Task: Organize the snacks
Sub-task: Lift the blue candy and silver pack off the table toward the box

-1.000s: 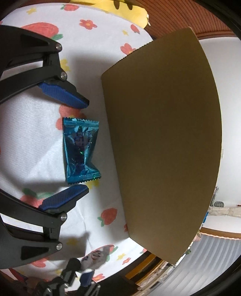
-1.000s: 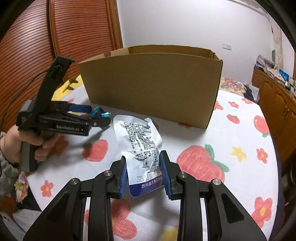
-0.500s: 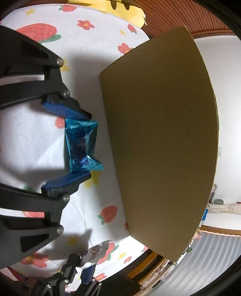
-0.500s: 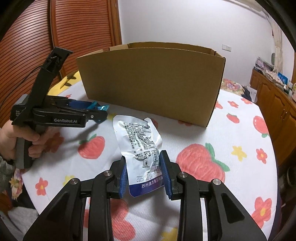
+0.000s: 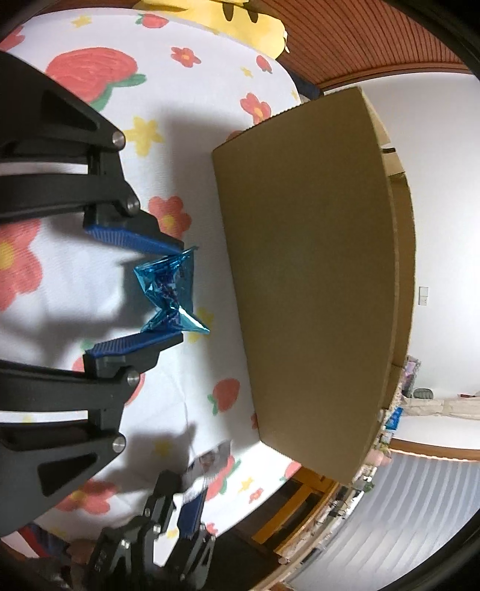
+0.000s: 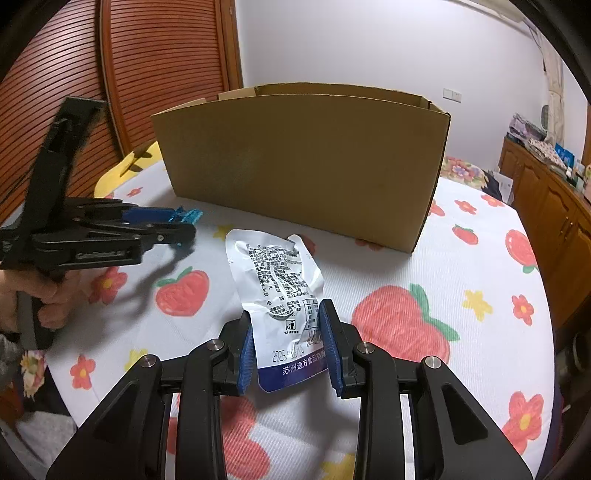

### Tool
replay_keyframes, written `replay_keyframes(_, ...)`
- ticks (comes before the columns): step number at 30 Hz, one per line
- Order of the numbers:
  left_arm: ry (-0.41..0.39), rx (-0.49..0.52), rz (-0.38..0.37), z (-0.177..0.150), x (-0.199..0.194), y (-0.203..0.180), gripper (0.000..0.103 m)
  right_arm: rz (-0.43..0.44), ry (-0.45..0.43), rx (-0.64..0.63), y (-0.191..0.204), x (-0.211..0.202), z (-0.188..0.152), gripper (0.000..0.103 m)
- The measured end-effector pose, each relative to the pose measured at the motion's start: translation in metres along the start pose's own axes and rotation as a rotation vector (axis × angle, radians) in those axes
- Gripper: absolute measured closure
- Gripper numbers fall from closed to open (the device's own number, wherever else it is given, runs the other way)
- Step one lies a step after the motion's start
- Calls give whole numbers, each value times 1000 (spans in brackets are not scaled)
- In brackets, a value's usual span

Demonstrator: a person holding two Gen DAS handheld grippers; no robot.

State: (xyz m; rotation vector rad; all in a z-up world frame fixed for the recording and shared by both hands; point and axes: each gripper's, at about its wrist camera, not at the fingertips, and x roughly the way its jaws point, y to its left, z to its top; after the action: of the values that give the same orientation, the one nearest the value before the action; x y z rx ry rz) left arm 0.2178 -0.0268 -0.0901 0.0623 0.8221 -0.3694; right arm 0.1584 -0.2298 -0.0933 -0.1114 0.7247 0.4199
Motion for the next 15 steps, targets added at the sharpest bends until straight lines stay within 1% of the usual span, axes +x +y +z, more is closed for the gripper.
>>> replay_keyframes(7,-34,-35,-37,-4,-20,3,63,-2,-6,5,0,-1,-1,72)
replay_keyframes(15,-65,-40,-32,-6,-32,-2,63,-6,-16,9,0,-3,-2,72)
